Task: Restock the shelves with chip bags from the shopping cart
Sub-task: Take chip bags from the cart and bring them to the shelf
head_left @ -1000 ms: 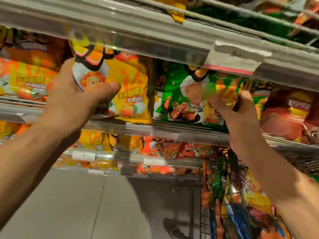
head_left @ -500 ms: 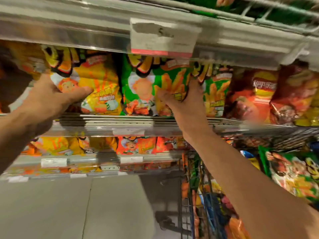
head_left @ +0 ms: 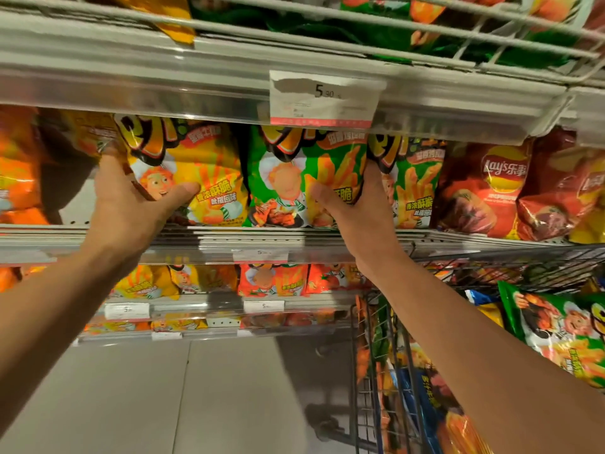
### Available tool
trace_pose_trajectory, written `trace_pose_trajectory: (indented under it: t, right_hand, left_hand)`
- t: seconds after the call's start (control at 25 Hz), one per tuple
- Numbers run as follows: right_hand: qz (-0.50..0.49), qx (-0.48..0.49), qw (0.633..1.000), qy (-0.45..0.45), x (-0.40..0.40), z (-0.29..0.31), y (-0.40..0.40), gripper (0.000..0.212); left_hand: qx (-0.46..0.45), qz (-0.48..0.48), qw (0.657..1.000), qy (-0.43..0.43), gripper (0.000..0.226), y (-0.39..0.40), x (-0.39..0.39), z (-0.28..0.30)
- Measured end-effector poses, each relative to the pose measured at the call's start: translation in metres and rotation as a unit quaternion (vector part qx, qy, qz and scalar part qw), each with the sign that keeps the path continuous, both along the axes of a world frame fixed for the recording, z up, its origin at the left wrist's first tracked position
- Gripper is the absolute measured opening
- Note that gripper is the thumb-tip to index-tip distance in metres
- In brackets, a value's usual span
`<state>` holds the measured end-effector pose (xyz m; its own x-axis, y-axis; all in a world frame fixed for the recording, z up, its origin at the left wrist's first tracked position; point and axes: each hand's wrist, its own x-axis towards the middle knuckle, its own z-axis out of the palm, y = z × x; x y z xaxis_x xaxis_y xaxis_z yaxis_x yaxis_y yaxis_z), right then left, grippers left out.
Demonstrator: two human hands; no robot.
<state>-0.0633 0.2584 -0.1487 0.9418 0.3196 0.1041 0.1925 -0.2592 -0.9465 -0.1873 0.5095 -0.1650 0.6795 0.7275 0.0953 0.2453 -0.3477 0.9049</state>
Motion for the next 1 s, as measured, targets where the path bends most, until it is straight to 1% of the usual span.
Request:
trace_pose_trajectory:
  t: [0.08,0.12,0.2,0.36,0.48,0.64,0.76,0.8,0.84,0.92,0.96,1.0]
  right_hand:
    - [0.017,-0.002,1.000,0.011,0.000,0.000,-0.003,0.067]
    - [0.026,-0.016,0.999,0.011,0.000,0.001,-0.005,0.070]
    - [0.029,-0.039,0.999,0.009,0.000,0.000,-0.006,0.075]
    - [-0.025,-0.025,0.999,-0.025,0.003,-0.003,0.006,0.063]
    - [-0.032,-0.025,0.999,-0.028,0.002,-0.010,0.009,0.068]
    - [-0.026,-0.068,0.996,-0.043,-0.002,-0.014,0.007,0.065]
    - [-0.016,-0.081,0.997,-0.010,0.000,-0.004,0.008,0.070]
    - [-0.017,-0.068,0.998,-0.006,-0.001,0.000,0.010,0.076]
    - [-0.032,-0.057,0.998,-0.024,-0.003,0.003,0.013,0.083]
    - [-0.090,-0.087,0.985,-0.120,-0.006,0.009,0.023,0.096]
    - [-0.108,-0.117,0.973,-0.166,-0.008,0.012,0.028,0.100]
    - [-0.109,-0.145,0.965,-0.190,-0.008,0.013,0.033,0.100]
  left_hand:
    - [0.068,0.009,0.998,-0.003,0.084,-0.010,-0.013,-0.005]
    - [0.081,-0.003,0.997,-0.006,0.083,-0.012,-0.018,-0.008]
    - [0.079,-0.039,0.996,-0.011,0.076,-0.015,-0.023,-0.011]
    - [0.078,-0.046,0.996,0.001,0.063,-0.006,-0.020,-0.009]
    - [0.062,-0.047,0.997,0.008,0.067,-0.001,-0.015,-0.009]
    - [0.068,-0.041,0.997,0.000,0.070,-0.002,-0.016,-0.012]
    - [0.035,-0.048,0.998,0.003,0.088,-0.001,-0.016,-0.008]
    - [0.047,-0.046,0.998,0.005,0.095,-0.001,-0.017,-0.007]
    - [0.086,-0.038,0.996,0.012,0.102,0.000,-0.020,-0.006]
    - [0.169,-0.034,0.985,0.025,0.115,-0.001,-0.024,-0.005]
    - [0.182,-0.040,0.982,0.028,0.118,-0.003,-0.024,-0.004]
    - [0.182,-0.049,0.982,0.032,0.118,-0.004,-0.024,-0.004]
